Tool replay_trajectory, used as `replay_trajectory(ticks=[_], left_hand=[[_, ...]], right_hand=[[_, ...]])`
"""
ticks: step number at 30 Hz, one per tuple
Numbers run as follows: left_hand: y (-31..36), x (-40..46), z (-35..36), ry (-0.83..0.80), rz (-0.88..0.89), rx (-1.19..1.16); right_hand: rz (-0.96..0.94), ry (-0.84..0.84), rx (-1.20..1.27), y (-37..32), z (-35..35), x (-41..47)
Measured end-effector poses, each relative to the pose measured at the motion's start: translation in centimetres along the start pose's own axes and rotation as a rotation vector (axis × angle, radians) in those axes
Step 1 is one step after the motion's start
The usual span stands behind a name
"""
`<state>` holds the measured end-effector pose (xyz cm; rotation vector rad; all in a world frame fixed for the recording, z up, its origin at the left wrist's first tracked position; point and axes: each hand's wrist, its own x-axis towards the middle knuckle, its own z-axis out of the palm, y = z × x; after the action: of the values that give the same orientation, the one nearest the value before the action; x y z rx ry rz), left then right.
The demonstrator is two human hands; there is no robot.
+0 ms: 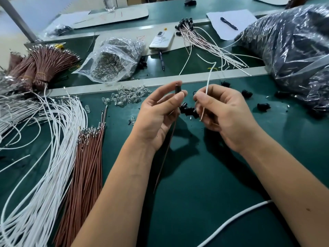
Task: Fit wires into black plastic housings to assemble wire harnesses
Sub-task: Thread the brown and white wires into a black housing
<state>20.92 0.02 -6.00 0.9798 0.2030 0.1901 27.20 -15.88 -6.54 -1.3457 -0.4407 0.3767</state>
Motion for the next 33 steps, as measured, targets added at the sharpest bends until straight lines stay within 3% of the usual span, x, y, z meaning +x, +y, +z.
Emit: replay_trajectory(ticks=[2,7,10,15,19,25,33], left_hand=[[0.1,0.0,0.1,0.027,-0.036,-0.057],[0.4,0.1,-0.1,0.064,-0.097,-0.169],[0.4,0.3,-0.3,0.062,-0.100,-0.196],[0.4,0.2,-0.4,0.016,-0.105,-0.216],[0.5,0.3,-0.5,-0.004,-0.113,-0.263],[0.5,0.2,-0.3,-0.030,-0.101,-0.182],[0.9,0.0,-0.2,-0.016,-0.112,-0.235]], right_hand=[[-0.042,0.069,-0.141,0.2,0.3,-0.1],[-0.099,0.468,-0.767,0.4,-0.5,0.1],[-0.183,0.592,-0.876,0.0,-0.5,0.0],[-0.357,0.654,-0.916,-0.3,0.3,-0.6],[-0.503,0.468,-0.877,-0.5,1.2,-1.0],[-0.375,0.103,-0.708,0.4,2.2,-1.3],[-0.286,0.022,-0.561,0.5,1.8,-1.1]])
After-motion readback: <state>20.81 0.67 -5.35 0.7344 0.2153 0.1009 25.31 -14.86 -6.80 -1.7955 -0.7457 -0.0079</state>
